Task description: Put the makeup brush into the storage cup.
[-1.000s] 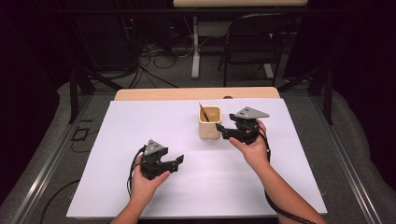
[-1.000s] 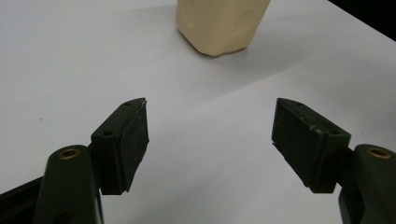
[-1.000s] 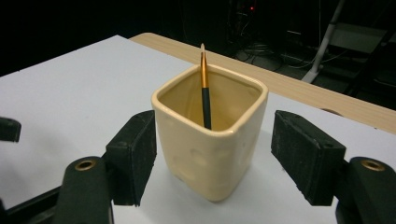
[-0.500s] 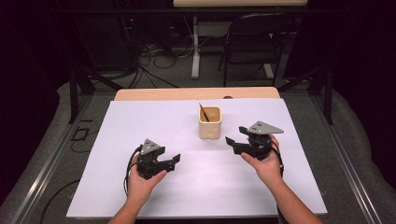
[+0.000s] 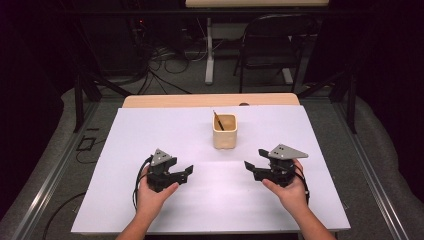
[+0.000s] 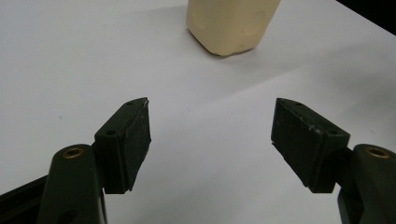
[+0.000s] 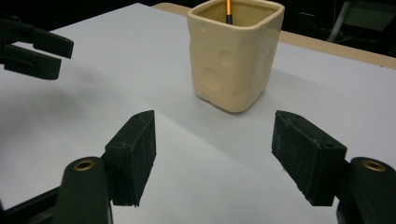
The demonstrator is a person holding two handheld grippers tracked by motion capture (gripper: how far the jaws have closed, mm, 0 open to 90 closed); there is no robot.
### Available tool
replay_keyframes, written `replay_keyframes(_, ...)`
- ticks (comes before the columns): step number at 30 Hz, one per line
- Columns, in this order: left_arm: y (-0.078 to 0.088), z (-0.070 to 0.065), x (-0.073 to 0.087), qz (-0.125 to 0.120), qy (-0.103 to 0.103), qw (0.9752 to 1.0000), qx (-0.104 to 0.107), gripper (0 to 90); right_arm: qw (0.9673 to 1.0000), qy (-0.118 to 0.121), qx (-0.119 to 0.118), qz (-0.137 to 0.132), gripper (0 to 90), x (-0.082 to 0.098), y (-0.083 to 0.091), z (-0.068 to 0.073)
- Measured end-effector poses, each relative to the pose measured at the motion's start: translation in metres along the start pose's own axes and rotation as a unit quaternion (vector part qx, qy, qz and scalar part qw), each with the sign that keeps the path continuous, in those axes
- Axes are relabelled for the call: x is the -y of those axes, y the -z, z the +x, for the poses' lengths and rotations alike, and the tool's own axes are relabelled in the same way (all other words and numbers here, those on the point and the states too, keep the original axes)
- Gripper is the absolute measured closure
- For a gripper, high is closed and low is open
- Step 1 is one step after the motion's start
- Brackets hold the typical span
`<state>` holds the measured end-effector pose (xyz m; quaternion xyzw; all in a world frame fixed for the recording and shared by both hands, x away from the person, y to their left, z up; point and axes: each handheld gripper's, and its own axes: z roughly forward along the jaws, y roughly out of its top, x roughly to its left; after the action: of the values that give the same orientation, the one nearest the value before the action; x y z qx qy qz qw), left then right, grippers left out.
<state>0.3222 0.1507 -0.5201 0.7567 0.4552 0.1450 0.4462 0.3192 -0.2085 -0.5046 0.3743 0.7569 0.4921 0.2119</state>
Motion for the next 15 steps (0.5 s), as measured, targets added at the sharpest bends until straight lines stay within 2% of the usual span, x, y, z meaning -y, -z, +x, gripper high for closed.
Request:
replay_keyframes(6,0.001,0.001,0.001,0.002,0.000,1.0000,-0.004,28.5,0.9997,0.011,-0.001,0.020,30.5,0.012,0.005,0.004)
replay_keyframes(15,0.003,0.003,0.004,0.004,-0.002,1.0000,-0.007,28.6,0.9992,0.000,-0.015,0.038,30.8,0.029,0.004,0.005)
